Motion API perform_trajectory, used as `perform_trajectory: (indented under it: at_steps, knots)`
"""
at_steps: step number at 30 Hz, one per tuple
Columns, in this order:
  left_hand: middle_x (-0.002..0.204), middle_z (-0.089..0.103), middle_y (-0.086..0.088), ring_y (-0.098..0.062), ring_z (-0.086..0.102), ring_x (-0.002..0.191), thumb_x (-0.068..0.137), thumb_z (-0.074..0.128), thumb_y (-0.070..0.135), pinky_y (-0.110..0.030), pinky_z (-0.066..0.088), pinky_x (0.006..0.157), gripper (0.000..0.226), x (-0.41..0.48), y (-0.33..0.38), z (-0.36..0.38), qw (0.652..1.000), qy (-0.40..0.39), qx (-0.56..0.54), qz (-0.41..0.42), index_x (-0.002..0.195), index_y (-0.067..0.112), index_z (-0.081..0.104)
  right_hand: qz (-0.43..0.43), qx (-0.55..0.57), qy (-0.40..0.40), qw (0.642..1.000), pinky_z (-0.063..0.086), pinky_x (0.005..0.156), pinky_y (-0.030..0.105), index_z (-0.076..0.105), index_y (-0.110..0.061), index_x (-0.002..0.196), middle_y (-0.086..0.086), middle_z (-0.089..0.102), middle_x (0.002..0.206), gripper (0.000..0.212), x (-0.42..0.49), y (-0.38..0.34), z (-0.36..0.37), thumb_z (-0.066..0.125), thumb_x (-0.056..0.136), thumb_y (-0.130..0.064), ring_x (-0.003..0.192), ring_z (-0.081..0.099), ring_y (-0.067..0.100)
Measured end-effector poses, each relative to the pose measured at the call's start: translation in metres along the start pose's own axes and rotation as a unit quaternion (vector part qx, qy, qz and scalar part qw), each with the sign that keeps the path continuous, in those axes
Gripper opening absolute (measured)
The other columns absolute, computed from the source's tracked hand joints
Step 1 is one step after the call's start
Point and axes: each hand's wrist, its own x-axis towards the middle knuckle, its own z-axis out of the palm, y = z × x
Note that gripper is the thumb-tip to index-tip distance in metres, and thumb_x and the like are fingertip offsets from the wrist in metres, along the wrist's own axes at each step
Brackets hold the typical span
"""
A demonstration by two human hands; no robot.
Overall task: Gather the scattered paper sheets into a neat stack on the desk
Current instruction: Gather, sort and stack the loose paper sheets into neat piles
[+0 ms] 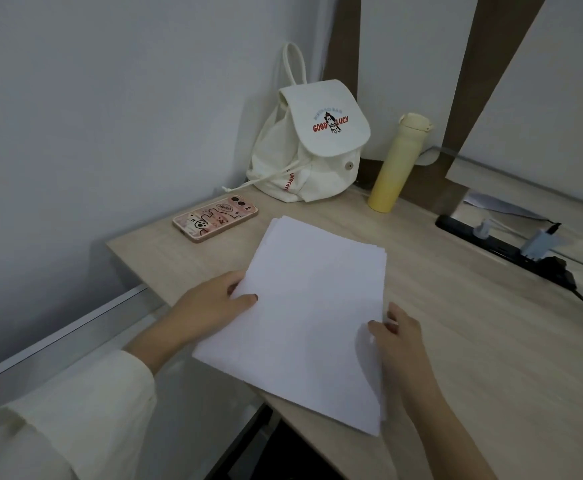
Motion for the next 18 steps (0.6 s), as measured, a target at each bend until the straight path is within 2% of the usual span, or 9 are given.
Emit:
perform_trajectory:
  at_steps: [1, 2, 4, 5, 7, 10, 12, 16, 18]
  knots:
    - [0.118, 0.062, 0.010, -0.012, 0.059, 0.107, 0.089, 0.053, 0.038, -0.028, 0.044, 0.079, 0.035, -0.010, 0.003, 0.007, 0.999, -0.010, -0.038, 0.003, 0.122, 0.029, 0.055, 0.000, -0.007, -0.014, 1.000, 0.036, 0.060, 0.027, 0.049, -0.010, 0.077, 0.006, 0.053, 0.079, 0.007, -0.002, 0.003, -0.007, 0.049, 0.084, -0.007, 0.070, 0.049, 0.022]
    - [0.117, 0.063, 0.008, -0.011, 0.060, 0.105, 0.091, 0.053, 0.034, -0.026, 0.045, 0.074, 0.031, -0.019, 0.006, 0.015, 0.997, -0.021, -0.080, 0.005, 0.121, 0.028, 0.056, 0.008, -0.022, -0.041, 0.999, 0.043, 0.073, 0.029, 0.056, -0.012, 0.094, 0.004, 0.058, 0.098, 0.011, -0.004, 0.006, -0.013, 0.051, 0.085, -0.014, 0.088, 0.056, 0.023]
    - [0.114, 0.063, 0.008, -0.007, 0.060, 0.102, 0.094, 0.052, 0.024, -0.020, 0.045, 0.071, 0.021, -0.039, 0.012, 0.032, 0.988, -0.030, -0.154, 0.006, 0.113, 0.032, 0.056, 0.031, -0.071, -0.078, 0.994, 0.033, 0.104, 0.034, 0.042, -0.020, 0.137, -0.006, 0.041, 0.139, 0.047, -0.010, 0.008, -0.027, 0.051, 0.091, -0.024, 0.131, 0.040, 0.017]
    - [0.111, 0.063, 0.011, -0.002, 0.059, 0.098, 0.094, 0.051, 0.021, -0.015, 0.046, 0.074, 0.019, -0.048, 0.014, 0.041, 0.983, -0.022, -0.180, 0.009, 0.105, 0.036, 0.055, 0.032, -0.084, -0.085, 0.992, 0.026, 0.109, 0.032, 0.031, -0.020, 0.145, -0.007, 0.032, 0.146, 0.055, -0.011, 0.007, -0.033, 0.050, 0.093, -0.023, 0.137, 0.031, 0.015]
    - [0.102, 0.059, 0.021, 0.009, 0.054, 0.091, 0.094, 0.052, 0.019, -0.007, 0.043, 0.078, 0.019, -0.063, 0.018, 0.054, 0.979, 0.004, -0.204, 0.015, 0.098, 0.038, 0.052, 0.012, -0.101, -0.107, 0.989, 0.023, 0.110, 0.030, 0.027, -0.020, 0.147, -0.006, 0.027, 0.152, 0.059, -0.010, 0.006, -0.044, 0.052, 0.094, -0.022, 0.139, 0.028, 0.015]
    - [0.103, 0.052, 0.028, 0.008, 0.052, 0.098, 0.093, 0.055, 0.022, -0.015, 0.040, 0.092, 0.018, -0.089, 0.022, 0.068, 0.975, 0.028, -0.221, 0.005, 0.105, 0.034, 0.051, 0.006, -0.137, -0.135, 0.981, 0.023, 0.108, 0.026, 0.029, -0.020, 0.145, -0.005, 0.027, 0.153, 0.057, -0.018, 0.005, -0.056, 0.053, 0.094, -0.020, 0.139, 0.027, 0.014]
    - [0.109, 0.053, 0.021, 0.000, 0.051, 0.106, 0.089, 0.062, 0.022, -0.017, 0.038, 0.093, 0.027, -0.107, 0.018, 0.075, 0.961, 0.033, -0.272, -0.026, 0.113, 0.028, 0.051, 0.006, -0.152, -0.139, 0.979, 0.022, 0.109, 0.026, 0.030, -0.019, 0.145, -0.004, 0.026, 0.153, 0.056, -0.025, 0.010, -0.061, 0.053, 0.094, -0.018, 0.139, 0.027, 0.014]
    - [0.116, 0.062, -0.007, -0.010, 0.060, 0.096, 0.083, 0.067, 0.015, -0.025, 0.051, 0.080, 0.033, -0.132, 0.007, 0.074, 0.899, 0.061, -0.415, -0.130, 0.114, 0.009, 0.057, -0.006, -0.146, -0.139, 0.980, 0.023, 0.109, 0.026, 0.031, -0.018, 0.144, -0.004, 0.029, 0.151, 0.055, -0.044, 0.020, -0.070, 0.053, 0.093, -0.016, 0.138, 0.028, 0.014]
    - [0.111, 0.068, -0.012, -0.017, 0.067, 0.091, 0.077, 0.070, 0.023, -0.028, 0.056, 0.070, 0.029, -0.131, 0.004, 0.067, 0.903, -0.004, -0.402, -0.150, 0.103, 0.011, 0.065, -0.009, -0.144, -0.141, 0.979, 0.022, 0.110, 0.026, 0.031, -0.018, 0.144, -0.003, 0.029, 0.151, 0.055, -0.051, 0.023, -0.069, 0.053, 0.094, -0.016, 0.138, 0.028, 0.014]
